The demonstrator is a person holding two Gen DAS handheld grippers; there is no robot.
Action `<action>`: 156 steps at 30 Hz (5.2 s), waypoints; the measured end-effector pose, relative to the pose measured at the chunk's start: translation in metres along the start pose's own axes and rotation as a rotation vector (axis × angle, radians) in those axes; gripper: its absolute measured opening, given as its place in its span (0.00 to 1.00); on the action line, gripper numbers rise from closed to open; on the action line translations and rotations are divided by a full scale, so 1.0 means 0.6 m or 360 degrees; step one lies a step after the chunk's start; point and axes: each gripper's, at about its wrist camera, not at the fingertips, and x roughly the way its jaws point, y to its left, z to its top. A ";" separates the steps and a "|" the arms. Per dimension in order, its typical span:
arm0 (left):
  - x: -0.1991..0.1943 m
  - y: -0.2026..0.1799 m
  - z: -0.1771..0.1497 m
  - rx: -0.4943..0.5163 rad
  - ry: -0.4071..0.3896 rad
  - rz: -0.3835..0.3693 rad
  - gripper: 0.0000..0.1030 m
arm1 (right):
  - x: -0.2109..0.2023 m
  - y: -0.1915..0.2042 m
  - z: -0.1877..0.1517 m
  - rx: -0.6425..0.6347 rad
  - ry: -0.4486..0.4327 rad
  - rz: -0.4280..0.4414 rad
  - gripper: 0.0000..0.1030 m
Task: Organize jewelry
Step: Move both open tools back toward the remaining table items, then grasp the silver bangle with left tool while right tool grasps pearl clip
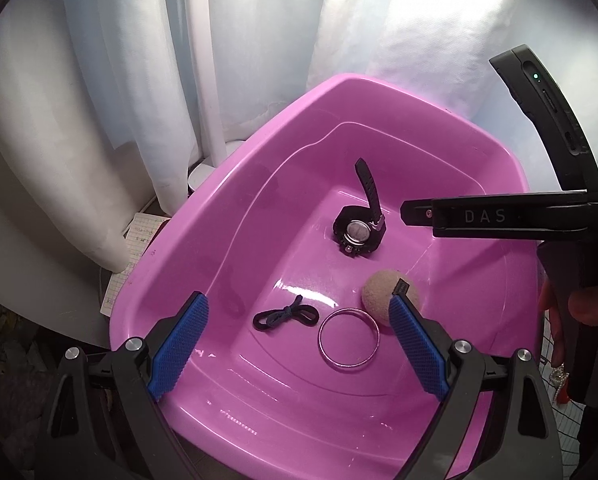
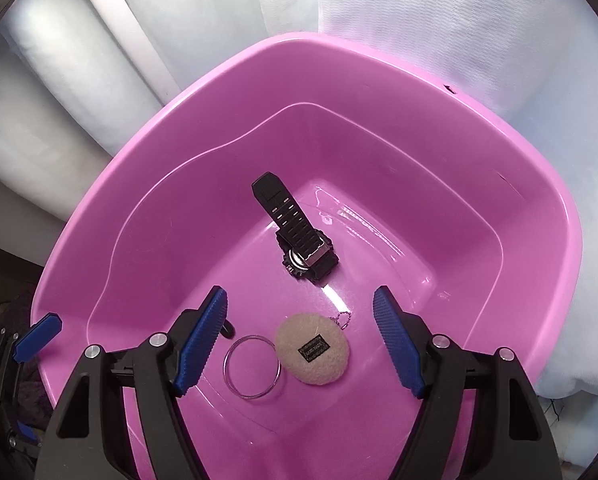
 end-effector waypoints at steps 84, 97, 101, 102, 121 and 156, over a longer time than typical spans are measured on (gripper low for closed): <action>0.063 -0.339 -0.305 0.0392 0.0133 -0.0247 0.93 | -0.205 -0.385 -0.743 0.0895 -0.0634 -0.0393 0.70; 0.119 -0.319 -0.307 0.0181 0.0065 -0.0158 0.93 | -0.147 -0.428 -0.704 0.0691 -0.0583 -0.0404 0.70; 0.128 -0.324 -0.312 0.0160 0.0062 -0.0121 0.93 | -0.133 -0.436 -0.693 0.0628 -0.0588 -0.0377 0.70; 0.130 -0.325 -0.314 0.0152 0.0064 -0.0116 0.93 | -0.129 -0.438 -0.691 0.0610 -0.0587 -0.0370 0.70; 0.173 -0.336 -0.311 0.0086 0.0102 -0.0023 0.93 | -0.068 -0.452 -0.660 0.0444 -0.0471 -0.0310 0.70; 0.166 -0.369 -0.318 0.0210 -0.0046 -0.0079 0.52 | -0.058 -0.415 -0.664 0.0268 -0.0502 -0.0418 0.40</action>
